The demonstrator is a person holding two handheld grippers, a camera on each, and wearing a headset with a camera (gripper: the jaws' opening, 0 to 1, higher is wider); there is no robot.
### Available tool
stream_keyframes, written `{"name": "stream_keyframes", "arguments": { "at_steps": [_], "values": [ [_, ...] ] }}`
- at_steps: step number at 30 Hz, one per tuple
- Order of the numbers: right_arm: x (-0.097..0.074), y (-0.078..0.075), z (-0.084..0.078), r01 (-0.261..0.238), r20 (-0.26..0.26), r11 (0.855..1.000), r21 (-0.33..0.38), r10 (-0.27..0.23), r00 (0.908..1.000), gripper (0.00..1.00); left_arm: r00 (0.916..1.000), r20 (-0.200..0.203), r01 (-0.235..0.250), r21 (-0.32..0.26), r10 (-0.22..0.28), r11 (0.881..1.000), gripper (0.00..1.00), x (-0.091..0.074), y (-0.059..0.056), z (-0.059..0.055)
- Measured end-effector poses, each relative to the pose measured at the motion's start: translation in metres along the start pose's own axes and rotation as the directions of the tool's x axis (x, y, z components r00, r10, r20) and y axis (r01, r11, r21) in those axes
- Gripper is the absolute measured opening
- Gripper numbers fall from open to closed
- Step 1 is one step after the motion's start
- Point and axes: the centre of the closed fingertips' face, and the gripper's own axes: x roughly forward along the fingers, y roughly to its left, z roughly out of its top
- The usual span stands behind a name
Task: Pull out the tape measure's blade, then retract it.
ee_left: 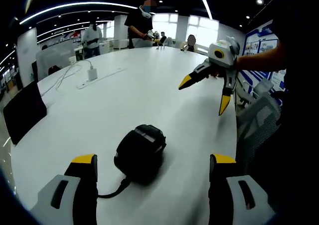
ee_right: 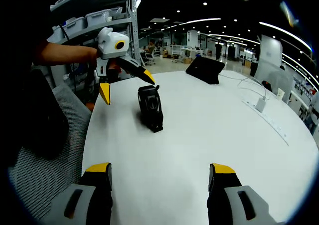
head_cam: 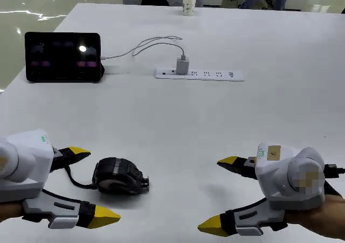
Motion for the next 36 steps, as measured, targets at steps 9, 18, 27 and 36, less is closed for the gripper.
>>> {"name": "stream_keyframes", "arguments": {
  "at_steps": [9, 18, 27, 36],
  "values": [
    [0.013, -0.004, 0.008, -0.033, 0.011, 0.998, -0.05, 0.034, 0.9994, 0.73, 0.9997, -0.019, 0.018, 0.028, -0.018, 0.999, 0.82, 0.004, 0.006, 0.002],
    [0.029, -0.004, 0.017, -0.068, 0.02, 0.993, -0.098, 0.07, 0.9973, 0.65, 0.9992, -0.027, 0.029, 0.048, -0.028, 0.998, 0.74, 0.008, 0.01, 0.003],
    [0.045, -0.004, 0.024, -0.1, 0.016, 0.985, -0.143, 0.104, 0.9945, 0.57, 0.9978, -0.052, 0.046, 0.072, -0.042, 0.996, 0.64, 0.011, 0.014, 0.002],
    [0.062, -0.003, 0.033, -0.132, 0.015, 0.97, -0.207, 0.138, 0.9904, 0.46, 0.994, -0.091, 0.07, 0.105, -0.061, 0.992, 0.53, 0.012, 0.018, -0.001]
  ]
}}
